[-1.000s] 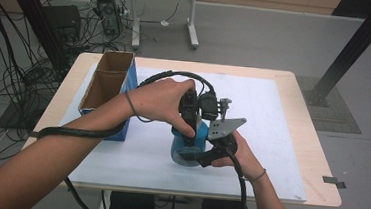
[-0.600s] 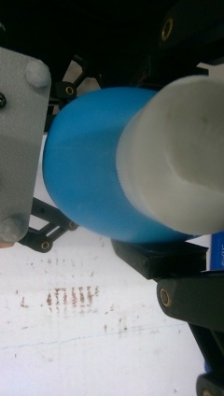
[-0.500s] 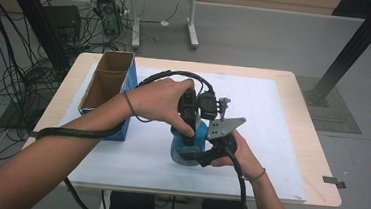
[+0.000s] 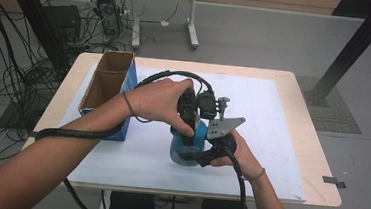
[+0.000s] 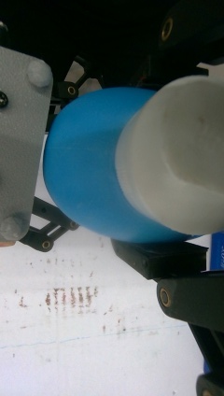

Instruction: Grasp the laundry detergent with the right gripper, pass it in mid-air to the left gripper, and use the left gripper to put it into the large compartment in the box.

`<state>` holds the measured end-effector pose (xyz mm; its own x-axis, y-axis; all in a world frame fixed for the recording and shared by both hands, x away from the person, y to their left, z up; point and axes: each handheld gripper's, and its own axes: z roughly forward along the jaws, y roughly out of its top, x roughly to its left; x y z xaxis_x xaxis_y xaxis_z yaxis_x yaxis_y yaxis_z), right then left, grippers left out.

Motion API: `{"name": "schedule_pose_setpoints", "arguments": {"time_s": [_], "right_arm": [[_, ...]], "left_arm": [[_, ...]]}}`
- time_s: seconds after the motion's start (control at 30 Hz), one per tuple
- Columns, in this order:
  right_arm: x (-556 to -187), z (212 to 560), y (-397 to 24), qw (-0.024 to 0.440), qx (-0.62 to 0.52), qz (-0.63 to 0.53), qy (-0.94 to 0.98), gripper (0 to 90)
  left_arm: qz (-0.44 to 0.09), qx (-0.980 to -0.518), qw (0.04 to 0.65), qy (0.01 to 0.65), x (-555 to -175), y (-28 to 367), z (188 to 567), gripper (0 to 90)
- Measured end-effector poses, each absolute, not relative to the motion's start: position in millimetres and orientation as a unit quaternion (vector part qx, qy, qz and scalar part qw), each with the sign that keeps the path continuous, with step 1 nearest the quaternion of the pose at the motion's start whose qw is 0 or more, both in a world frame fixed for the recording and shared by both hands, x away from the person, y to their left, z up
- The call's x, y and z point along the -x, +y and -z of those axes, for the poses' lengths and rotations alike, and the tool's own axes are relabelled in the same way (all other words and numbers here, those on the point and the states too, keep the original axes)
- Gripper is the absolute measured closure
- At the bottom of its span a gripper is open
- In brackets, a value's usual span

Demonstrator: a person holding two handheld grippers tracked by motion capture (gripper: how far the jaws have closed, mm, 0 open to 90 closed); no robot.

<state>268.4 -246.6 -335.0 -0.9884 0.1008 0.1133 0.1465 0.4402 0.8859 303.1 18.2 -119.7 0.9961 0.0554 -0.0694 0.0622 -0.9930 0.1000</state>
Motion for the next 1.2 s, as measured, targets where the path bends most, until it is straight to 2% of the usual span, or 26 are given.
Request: {"name": "schedule_pose_setpoints", "arguments": {"time_s": [1.2], "right_arm": [[-265,334,-252,0.012,0.075,0.547,-0.834,40.2]], "left_arm": [[0.017,-0.997,0.062,0.036,-296,20,105,37.1]]}}
